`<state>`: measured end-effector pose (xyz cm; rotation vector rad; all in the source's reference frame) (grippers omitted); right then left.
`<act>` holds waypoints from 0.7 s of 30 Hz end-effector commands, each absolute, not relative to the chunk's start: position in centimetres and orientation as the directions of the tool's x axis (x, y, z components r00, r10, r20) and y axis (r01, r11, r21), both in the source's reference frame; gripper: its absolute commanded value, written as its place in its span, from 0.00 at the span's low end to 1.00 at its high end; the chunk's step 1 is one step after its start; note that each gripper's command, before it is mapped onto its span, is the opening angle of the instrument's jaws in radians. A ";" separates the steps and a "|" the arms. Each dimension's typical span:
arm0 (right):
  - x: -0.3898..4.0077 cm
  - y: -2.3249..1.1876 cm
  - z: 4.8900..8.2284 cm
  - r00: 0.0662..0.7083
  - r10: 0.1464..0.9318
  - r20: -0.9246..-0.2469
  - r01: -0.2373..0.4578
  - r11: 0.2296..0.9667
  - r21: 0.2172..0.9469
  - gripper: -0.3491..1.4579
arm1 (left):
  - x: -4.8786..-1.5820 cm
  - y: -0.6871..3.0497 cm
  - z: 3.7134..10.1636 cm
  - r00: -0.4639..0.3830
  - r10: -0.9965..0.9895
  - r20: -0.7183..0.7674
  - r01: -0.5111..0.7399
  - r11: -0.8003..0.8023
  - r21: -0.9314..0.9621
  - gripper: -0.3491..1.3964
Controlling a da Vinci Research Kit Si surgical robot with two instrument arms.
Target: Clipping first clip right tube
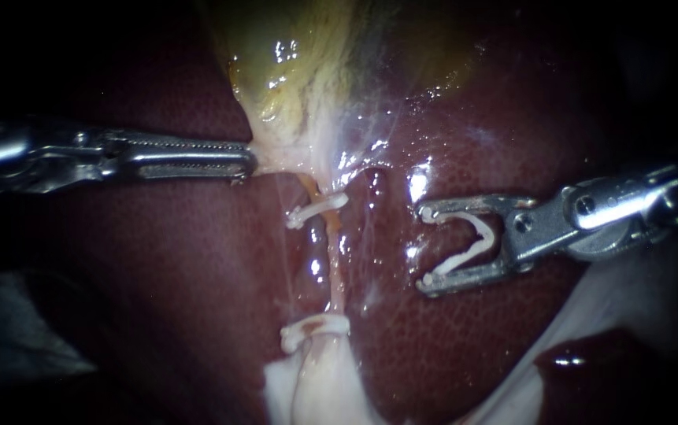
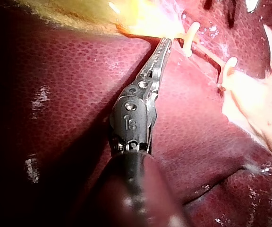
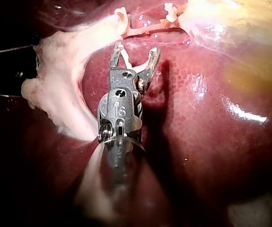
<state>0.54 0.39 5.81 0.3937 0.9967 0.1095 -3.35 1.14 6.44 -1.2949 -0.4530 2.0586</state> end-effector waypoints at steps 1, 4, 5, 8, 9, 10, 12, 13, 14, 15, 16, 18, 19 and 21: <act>0.54 0.39 5.81 0.544 0.268 -0.795 0.089 0.924 0.372 0.47 | -3.33 1.15 6.41 -0.296 0.687 -0.664 -0.342 -0.725 -0.597 0.00; 0.54 0.39 5.81 0.541 0.269 -0.797 0.089 0.924 0.372 0.47 | -3.25 1.18 6.31 -0.296 0.689 -0.661 -0.337 -0.723 -0.603 0.00; 0.54 0.39 5.81 0.541 0.269 -0.797 0.089 0.924 0.372 0.47 | -3.22 1.20 6.27 -0.296 0.691 -0.660 -0.335 -0.722 -0.605 0.00; 0.55 0.39 5.81 0.541 0.269 -0.797 0.088 0.924 0.372 0.47 | -3.11 1.26 6.08 -0.294 0.696 -0.655 -0.337 -0.717 -0.610 0.00; 0.55 0.39 5.81 0.541 0.269 -0.797 0.088 0.924 0.372 0.47 | -3.07 1.28 6.03 -0.291 0.697 -0.655 -0.340 -0.715 -0.610 0.00; 0.56 0.39 5.81 0.541 0.269 -0.797 0.091 0.923 0.373 0.47 | -3.03 1.30 5.95 -0.283 0.703 -0.652 -0.344 -0.709 -0.615 0.00; 0.57 0.39 5.81 0.538 0.271 -0.798 0.092 0.923 0.375 0.47 | -2.96 1.33 5.86 -0.278 0.702 -0.656 -0.349 -0.710 -0.611 0.00; 0.57 0.38 5.81 0.538 0.271 -0.798 0.092 0.923 0.375 0.47 | -2.92 1.35 5.81 -0.274 0.699 -0.661 -0.351 -0.712 -0.608 0.00; 0.58 0.38 5.81 0.537 0.271 -0.799 0.094 0.922 0.376 0.47 | -2.89 1.36 5.78 -0.272 0.696 -0.665 -0.352 -0.715 -0.604 0.00; 0.59 0.38 5.80 0.535 0.272 -0.800 0.096 0.921 0.377 0.47 | -2.86 1.38 5.75 -0.269 0.696 -0.665 -0.354 -0.714 -0.604 0.00; 0.60 0.38 5.80 0.534 0.272 -0.801 0.100 0.920 0.380 0.47 | -2.84 1.39 5.74 -0.266 0.697 -0.665 -0.353 -0.713 -0.606 0.00; 0.64 0.37 5.80 0.529 0.274 -0.803 0.111 0.916 0.386 0.47 | -2.83 1.40 5.73 -0.268 0.693 -0.669 -0.354 -0.716 -0.601 0.00; 0.66 0.36 5.81 0.524 0.276 -0.806 0.122 0.912 0.392 0.47 | -2.84 1.40 5.73 -0.268 0.693 -0.669 -0.354 -0.717 -0.601 0.00; 0.72 0.34 5.83 0.514 0.278 -0.811 0.152 0.901 0.406 0.47 | -2.85 1.39 5.73 -0.268 0.694 -0.669 -0.355 -0.716 -0.601 0.00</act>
